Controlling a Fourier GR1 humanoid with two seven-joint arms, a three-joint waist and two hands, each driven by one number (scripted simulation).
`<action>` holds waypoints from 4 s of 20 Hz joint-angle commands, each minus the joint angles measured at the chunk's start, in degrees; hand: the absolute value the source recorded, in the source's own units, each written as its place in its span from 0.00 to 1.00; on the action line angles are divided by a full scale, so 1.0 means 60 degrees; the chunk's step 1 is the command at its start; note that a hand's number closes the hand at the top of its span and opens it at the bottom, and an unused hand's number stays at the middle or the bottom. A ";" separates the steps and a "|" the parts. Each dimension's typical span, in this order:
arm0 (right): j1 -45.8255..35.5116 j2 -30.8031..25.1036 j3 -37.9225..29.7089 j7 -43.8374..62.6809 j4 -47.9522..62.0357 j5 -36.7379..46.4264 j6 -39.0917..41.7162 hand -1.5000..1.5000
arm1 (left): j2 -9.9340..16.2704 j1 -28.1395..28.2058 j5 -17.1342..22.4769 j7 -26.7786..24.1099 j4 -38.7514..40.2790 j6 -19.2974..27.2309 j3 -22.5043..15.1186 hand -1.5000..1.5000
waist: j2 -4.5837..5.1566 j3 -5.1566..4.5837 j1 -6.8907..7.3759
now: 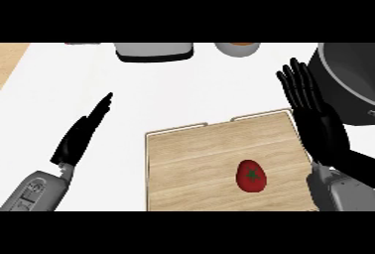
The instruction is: Pick the tomato from the tray and place it in the pot
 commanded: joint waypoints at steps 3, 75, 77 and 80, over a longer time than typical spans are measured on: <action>-0.0059 -0.0831 -0.1023 0.0297 0.0771 -0.0123 0.0191 1.00 | -0.0292 -0.0514 0.0548 0.0418 -0.0816 0.0792 0.1253 0.50 | 0.0064 -0.0207 0.0430; 0.1278 -0.1304 0.3299 0.4169 0.0016 0.8943 0.3951 1.00 | -0.2351 0.0477 -0.0144 0.1245 -0.2590 0.0368 0.4099 0.50 | 0.0089 -0.0209 0.0390; 0.1337 -0.1568 0.3237 0.4131 -0.1273 0.8699 0.4455 1.00 | -0.2210 0.0010 0.0037 0.1097 -0.1916 0.0089 0.4346 0.50 | 0.0084 -0.0214 0.0314; 0.1620 -0.1591 0.2952 0.3563 -0.1084 0.8881 0.4366 1.00 | -0.2389 0.0717 -0.0061 0.0809 -0.2505 0.0003 0.4340 0.50 | 0.0076 -0.0214 0.0352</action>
